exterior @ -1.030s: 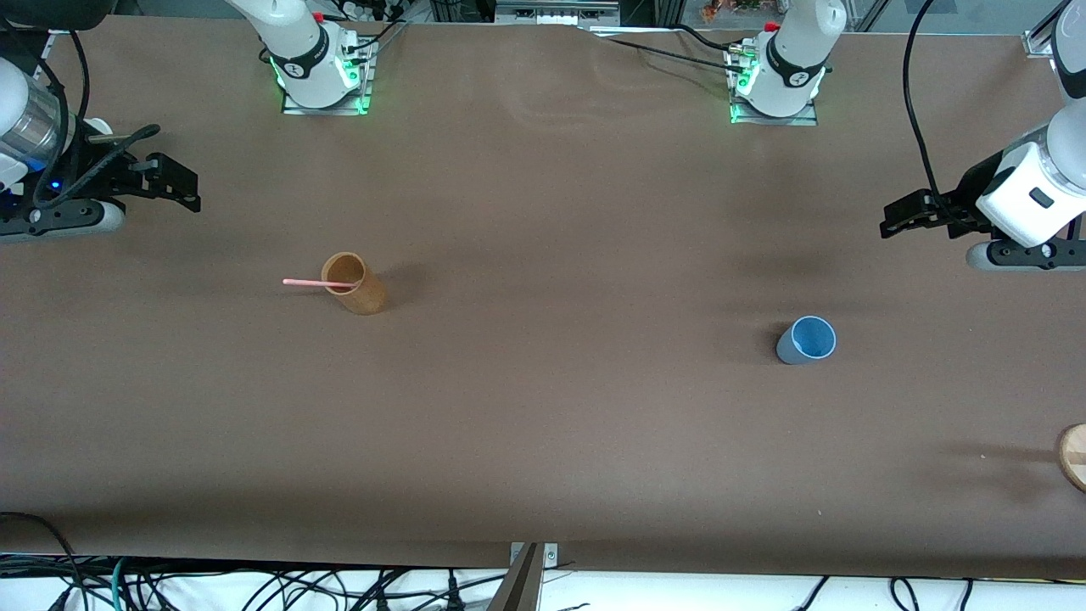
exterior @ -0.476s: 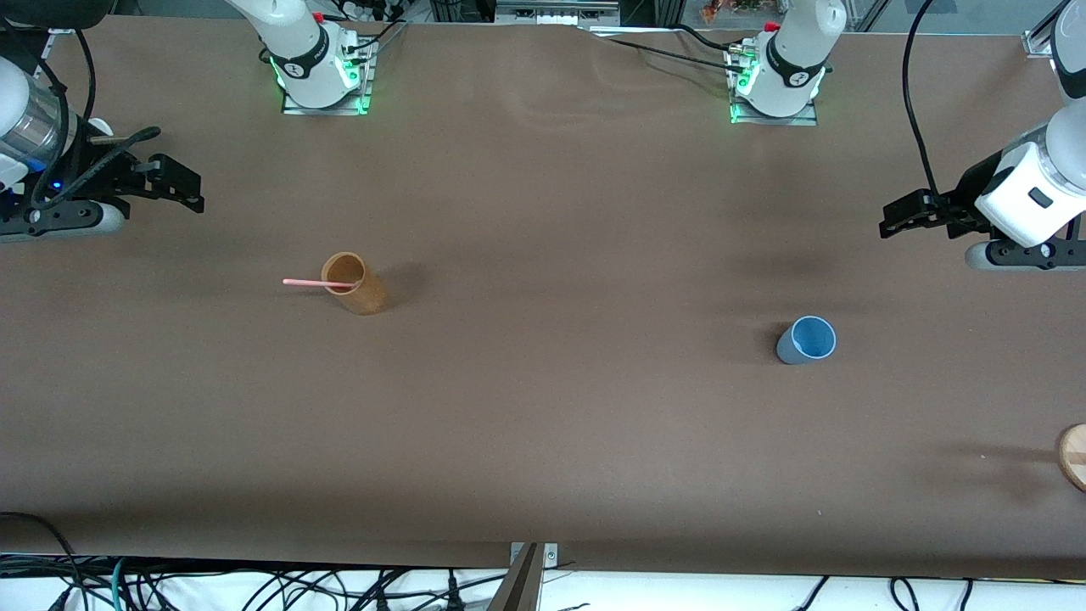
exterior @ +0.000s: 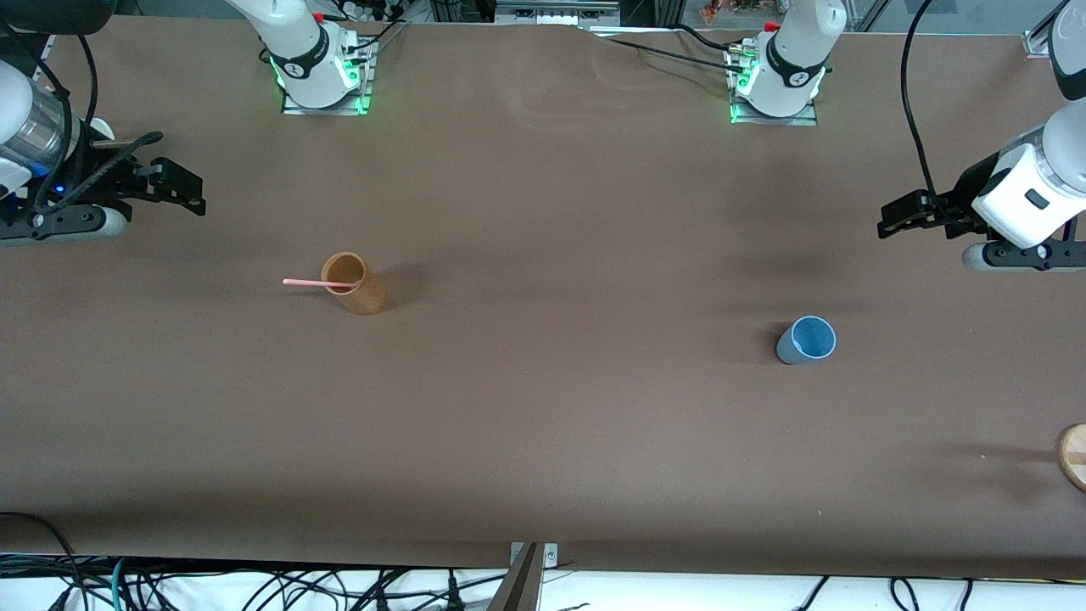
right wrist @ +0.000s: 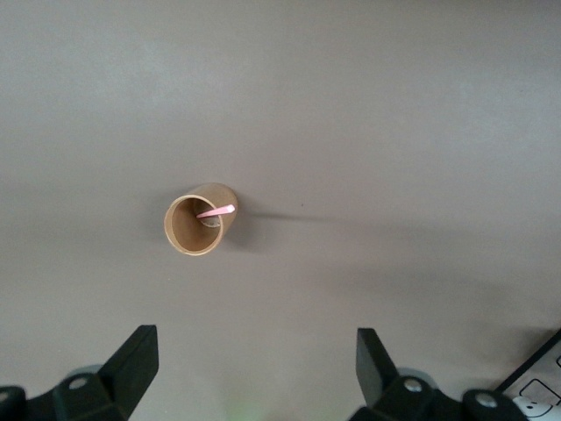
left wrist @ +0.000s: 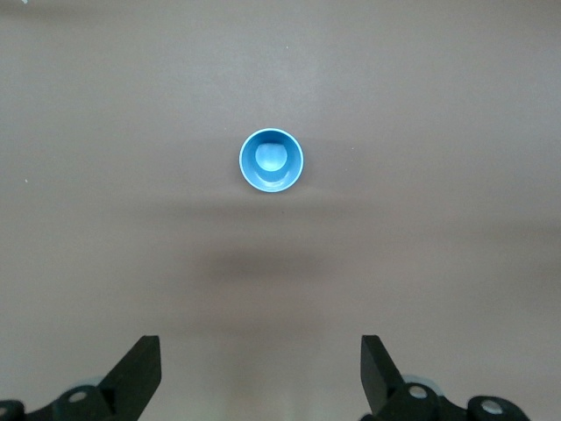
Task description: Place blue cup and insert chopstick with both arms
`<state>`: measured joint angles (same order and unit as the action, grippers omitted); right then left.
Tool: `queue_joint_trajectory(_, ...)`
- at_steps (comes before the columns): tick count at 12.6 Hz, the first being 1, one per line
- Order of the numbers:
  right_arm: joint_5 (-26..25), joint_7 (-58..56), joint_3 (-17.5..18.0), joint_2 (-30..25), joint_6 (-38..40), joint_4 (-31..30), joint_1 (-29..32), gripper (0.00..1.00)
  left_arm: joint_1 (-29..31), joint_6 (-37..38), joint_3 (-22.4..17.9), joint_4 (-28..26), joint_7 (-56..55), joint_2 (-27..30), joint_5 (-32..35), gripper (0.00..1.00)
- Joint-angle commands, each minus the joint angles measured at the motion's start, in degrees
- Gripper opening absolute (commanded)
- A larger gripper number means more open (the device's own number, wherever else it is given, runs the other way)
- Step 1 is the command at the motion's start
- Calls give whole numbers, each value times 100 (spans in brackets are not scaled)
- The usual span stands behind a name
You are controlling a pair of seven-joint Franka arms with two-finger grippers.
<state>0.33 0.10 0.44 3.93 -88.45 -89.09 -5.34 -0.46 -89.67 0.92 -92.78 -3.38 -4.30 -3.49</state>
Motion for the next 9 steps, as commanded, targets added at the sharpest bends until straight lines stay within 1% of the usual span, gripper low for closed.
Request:
queue_joint_trajectory(1, 63, 69, -1, 47, -67, -2, 33, 100, -15, 72, -4, 40, 22, -19, -152, 100)
queue_joint_trajectory(5, 90, 69, -9, 126, -23, 6, 24, 100, -51, 72, 4, 40, 4, -19, -152, 100)
queue_joint_trajectory(7, 55, 156, -1, 117, -67, -3, 7, 100, -42, 46, -4, 84, 30, -167, -195, 100)
queue_joint_trajectory(9, 107, 236, 17, 126, -120, -107, 7, 100, -77, 28, 57, 190, 57, -483, -187, 100)
